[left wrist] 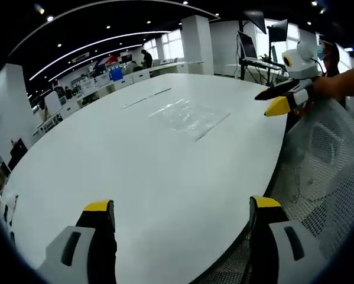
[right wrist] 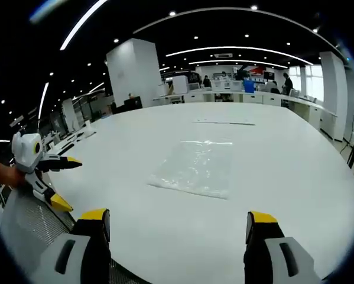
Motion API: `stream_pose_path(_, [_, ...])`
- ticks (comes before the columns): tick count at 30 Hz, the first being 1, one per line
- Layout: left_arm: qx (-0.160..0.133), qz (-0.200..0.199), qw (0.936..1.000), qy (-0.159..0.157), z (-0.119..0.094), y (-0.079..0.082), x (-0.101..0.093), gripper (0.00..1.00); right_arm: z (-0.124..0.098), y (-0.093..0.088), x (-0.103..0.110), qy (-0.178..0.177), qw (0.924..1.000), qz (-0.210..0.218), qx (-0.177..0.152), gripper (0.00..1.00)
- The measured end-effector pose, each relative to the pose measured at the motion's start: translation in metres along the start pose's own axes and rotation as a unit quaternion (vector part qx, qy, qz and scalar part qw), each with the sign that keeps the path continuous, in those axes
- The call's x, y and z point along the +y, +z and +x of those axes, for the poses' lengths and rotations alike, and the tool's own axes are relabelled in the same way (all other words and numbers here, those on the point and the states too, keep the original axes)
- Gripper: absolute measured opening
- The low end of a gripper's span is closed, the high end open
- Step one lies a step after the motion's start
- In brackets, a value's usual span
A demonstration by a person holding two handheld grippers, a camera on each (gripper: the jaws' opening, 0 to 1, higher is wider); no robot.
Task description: Open the resealable bag by pulling the two sides of the seal apart until the entire bag opening is separated and visibly accessible.
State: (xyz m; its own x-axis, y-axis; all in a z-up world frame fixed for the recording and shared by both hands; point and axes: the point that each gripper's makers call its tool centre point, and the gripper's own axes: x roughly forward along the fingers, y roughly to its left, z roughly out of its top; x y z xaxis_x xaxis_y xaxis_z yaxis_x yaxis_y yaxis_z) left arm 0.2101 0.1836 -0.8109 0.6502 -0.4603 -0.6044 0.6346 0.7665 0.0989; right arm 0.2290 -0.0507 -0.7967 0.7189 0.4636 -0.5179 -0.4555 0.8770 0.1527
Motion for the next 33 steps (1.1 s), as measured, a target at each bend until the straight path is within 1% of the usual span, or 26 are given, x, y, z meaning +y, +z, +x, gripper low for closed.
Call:
stream_pose_path(3, [0.001,-0.001,1.0000,0.003,-0.0003,-0.0007,0.0011,0.93,0.0001,-0.0013,0.0003,0.001,1.0000,-0.002,0.004,0.95])
stream_pose_path(21, [0.004,0.000,1.0000,0.006,-0.0004,-0.0013,0.0021,0.93,-0.0007,0.0003,0.0011,0.003,1.0000,-0.004,-0.001,0.96])
stream_pose_path(28, [0.007,0.002,1.0000,-0.001,0.0004,-0.0027,-0.0005,0.93,-0.0013,0.0034,-0.0027,-0.005,1.0000,0.002,-0.008,0.95])
stream_pose_path(33, [0.005,0.001,1.0000,0.000,-0.0002,-0.0023,-0.0008,0.92,-0.0014,0.0014,-0.0017,-0.004,1.0000,-0.001,-0.004,0.95])
